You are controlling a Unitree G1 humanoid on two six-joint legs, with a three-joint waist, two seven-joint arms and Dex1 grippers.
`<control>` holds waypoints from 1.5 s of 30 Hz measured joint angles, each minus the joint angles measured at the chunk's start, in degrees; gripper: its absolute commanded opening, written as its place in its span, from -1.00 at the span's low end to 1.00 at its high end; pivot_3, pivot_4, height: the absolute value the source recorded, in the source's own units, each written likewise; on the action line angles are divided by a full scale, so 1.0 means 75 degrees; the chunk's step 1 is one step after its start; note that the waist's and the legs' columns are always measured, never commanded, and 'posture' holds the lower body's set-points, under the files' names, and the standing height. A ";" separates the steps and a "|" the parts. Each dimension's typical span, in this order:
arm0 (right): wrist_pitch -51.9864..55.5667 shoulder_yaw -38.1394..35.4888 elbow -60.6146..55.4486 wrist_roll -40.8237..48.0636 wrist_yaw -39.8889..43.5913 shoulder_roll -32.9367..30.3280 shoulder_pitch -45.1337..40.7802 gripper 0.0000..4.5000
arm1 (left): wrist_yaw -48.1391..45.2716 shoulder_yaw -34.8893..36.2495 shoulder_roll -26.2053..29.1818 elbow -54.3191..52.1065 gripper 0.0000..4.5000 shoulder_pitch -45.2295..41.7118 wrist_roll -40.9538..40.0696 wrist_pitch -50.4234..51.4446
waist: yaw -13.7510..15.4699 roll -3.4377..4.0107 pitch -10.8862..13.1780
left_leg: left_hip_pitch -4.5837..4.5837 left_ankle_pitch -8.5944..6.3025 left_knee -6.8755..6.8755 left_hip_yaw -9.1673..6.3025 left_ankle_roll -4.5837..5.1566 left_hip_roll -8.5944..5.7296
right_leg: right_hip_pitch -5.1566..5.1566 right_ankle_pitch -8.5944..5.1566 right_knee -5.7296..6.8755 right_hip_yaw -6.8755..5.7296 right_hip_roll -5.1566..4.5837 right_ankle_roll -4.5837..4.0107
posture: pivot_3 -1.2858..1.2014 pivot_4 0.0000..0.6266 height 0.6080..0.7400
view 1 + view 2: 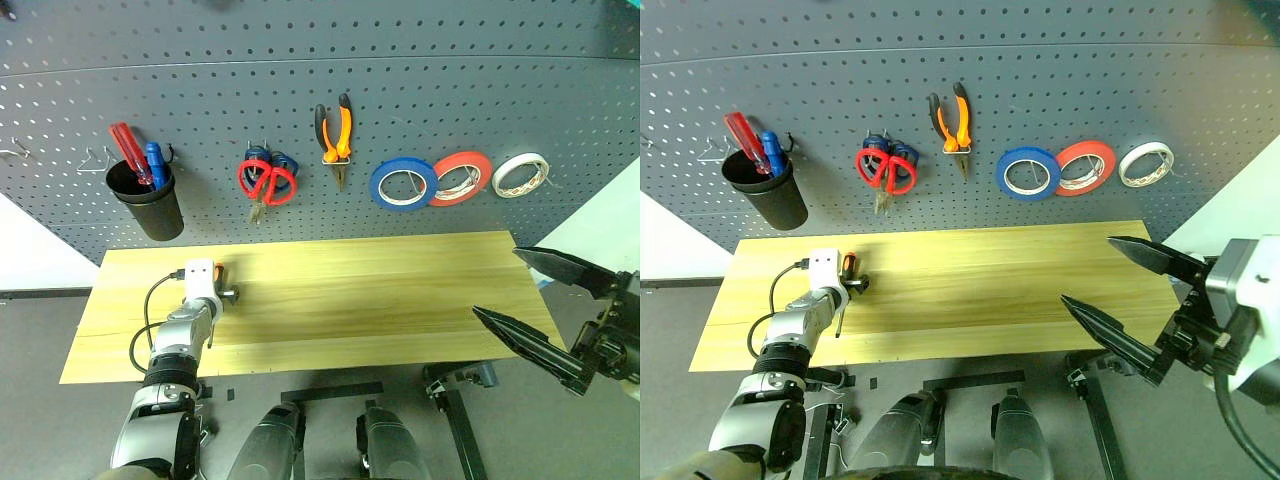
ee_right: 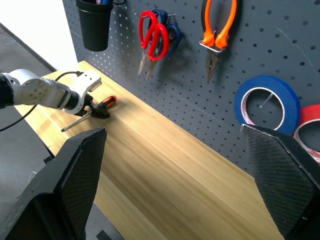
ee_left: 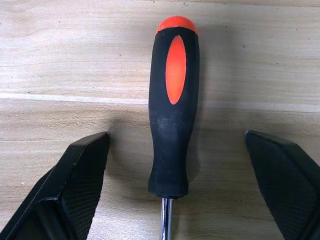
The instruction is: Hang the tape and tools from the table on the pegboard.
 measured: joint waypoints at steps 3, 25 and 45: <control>0.0001 -0.0001 0.0000 0.0000 0.0000 0.0000 0.0005 1.00 | 0.0051 0.0000 -0.0031 -0.0020 0.14 0.0002 0.0000 0.0001 | -0.0001 0.0000 0.0000 | 0.0000 0.0000 -0.0001 0.0000 0.0000 0.0000 | 0.0000 0.0000 -0.0001 0.0001 0.0000 0.0000 | -0.07 -0.29 1.00; 0.0006 0.0057 0.0122 -0.0145 0.0039 -0.0007 -0.0206 1.00 | -0.0425 -0.0534 -0.0174 -0.1687 -0.77 0.0808 0.0023 0.0270 | 0.0004 -0.0001 0.0000 | -0.0026 -0.0010 -0.0008 -0.0001 0.0016 0.0000 | -0.0002 0.0002 -0.0051 -0.0001 -0.0001 0.0003 | -0.06 -0.34 1.00; 0.0006 0.0490 0.0326 -0.0783 0.0269 0.0091 -0.0409 1.00 | -0.1614 -0.2610 0.0174 -0.5528 -0.77 0.2057 0.0763 -0.0873 | 0.0015 0.0016 -0.0009 | -0.0033 -0.0012 -0.0007 0.0001 0.0020 0.0000 | 0.0005 0.0009 -0.0084 -0.0012 0.0000 0.0016 | -0.05 -0.44 1.00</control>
